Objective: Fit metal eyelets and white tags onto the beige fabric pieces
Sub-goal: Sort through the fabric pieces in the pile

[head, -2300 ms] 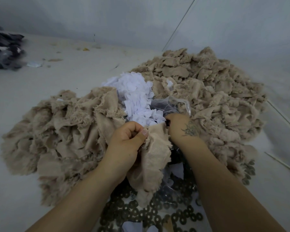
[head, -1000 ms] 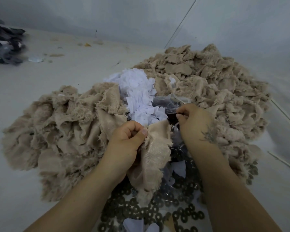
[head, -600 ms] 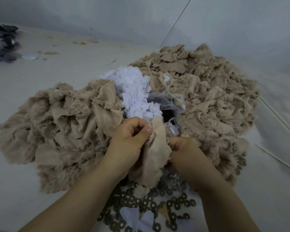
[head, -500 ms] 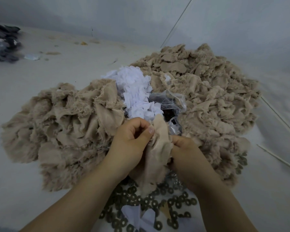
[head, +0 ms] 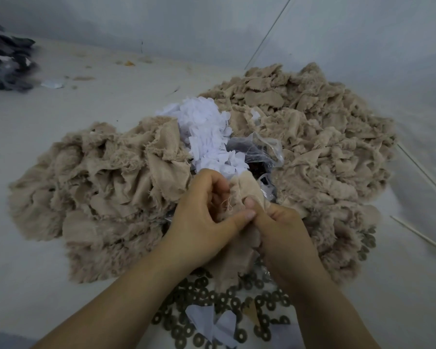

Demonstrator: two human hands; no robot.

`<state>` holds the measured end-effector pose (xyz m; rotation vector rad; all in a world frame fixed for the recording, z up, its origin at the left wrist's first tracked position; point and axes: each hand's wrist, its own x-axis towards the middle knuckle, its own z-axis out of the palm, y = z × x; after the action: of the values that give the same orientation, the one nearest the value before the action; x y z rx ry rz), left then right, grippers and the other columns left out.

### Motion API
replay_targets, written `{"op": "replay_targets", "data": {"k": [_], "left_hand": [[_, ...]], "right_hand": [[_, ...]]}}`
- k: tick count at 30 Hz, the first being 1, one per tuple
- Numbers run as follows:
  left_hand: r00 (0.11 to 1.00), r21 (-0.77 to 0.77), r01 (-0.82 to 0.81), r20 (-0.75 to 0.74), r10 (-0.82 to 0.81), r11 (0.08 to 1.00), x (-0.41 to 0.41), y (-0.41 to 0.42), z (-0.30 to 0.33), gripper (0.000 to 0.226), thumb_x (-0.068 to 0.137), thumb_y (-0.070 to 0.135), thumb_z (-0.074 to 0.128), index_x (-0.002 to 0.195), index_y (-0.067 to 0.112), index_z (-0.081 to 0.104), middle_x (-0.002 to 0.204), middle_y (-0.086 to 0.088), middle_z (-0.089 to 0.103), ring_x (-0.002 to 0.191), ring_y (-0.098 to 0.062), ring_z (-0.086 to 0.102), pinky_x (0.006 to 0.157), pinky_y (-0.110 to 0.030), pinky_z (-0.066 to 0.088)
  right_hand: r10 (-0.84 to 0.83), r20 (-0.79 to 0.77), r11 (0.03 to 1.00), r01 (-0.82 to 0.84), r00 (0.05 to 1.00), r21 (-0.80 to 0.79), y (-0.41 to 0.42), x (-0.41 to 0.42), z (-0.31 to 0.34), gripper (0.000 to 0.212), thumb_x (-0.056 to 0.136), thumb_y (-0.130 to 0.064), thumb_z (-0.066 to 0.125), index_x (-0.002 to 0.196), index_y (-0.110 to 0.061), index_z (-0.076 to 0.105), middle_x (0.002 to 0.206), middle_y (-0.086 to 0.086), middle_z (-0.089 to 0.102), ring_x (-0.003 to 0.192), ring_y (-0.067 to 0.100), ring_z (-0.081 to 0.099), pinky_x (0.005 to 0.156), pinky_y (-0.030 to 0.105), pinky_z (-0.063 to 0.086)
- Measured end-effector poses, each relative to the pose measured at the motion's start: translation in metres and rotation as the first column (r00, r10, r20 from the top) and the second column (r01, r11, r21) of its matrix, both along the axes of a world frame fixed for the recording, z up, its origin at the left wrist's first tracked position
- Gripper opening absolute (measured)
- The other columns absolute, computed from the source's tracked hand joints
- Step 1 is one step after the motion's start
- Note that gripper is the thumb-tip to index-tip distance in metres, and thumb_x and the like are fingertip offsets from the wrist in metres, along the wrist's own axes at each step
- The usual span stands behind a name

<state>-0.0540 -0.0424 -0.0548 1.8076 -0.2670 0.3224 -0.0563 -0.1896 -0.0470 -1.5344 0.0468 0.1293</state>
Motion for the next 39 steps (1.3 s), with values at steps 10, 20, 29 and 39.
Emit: {"op": "replay_targets", "data": {"k": [10,20,29,39], "left_hand": [[0.989,-0.146,-0.081,-0.136,0.062,0.986,0.001,0.0,0.005,0.022,0.09,0.007,0.068,0.069,0.015,0.066,0.07,0.0,0.061,0.065,-0.013,0.055,0.062,-0.03,0.047],[0.991,-0.098,-0.09,-0.108,0.079,0.991,0.002,-0.003,0.006,0.018,0.087,0.013,0.073,0.071,0.015,0.065,0.063,0.004,0.059,0.058,-0.006,0.05,0.054,-0.023,0.042],[0.958,-0.468,-0.041,-0.269,-0.099,0.883,0.002,-0.001,0.007,0.021,0.09,0.012,0.065,0.069,0.011,0.068,0.073,-0.015,0.053,0.071,-0.028,0.044,0.069,-0.04,0.04],[0.972,-0.31,-0.027,-0.229,-0.047,0.95,0.0,-0.005,0.007,0.03,0.096,0.012,0.061,0.067,0.021,0.066,0.053,0.006,0.05,0.048,-0.007,0.042,0.045,-0.022,0.038]], "right_hand": [[0.03,0.045,0.991,-0.036,0.999,0.126,-0.005,0.004,-0.009,0.03,0.08,-0.037,0.067,0.092,-0.012,0.08,0.094,0.015,0.077,0.092,0.031,0.073,0.084,0.043,0.057],[0.028,0.064,0.992,-0.035,0.998,0.118,-0.002,0.001,-0.005,0.029,0.084,-0.029,0.066,0.097,-0.006,0.077,0.094,0.015,0.077,0.093,0.031,0.074,0.081,0.038,0.061],[0.052,-0.037,0.947,-0.038,0.998,0.32,0.004,0.0,-0.004,0.026,0.087,-0.023,0.063,0.105,-0.01,0.076,0.108,0.016,0.074,0.104,0.032,0.07,0.093,0.045,0.056],[0.262,-0.237,0.849,-0.107,0.936,0.517,0.007,0.0,0.004,0.045,0.085,-0.024,0.062,0.116,0.008,0.066,0.114,0.03,0.068,0.108,0.04,0.066,0.1,0.05,0.051]]}}
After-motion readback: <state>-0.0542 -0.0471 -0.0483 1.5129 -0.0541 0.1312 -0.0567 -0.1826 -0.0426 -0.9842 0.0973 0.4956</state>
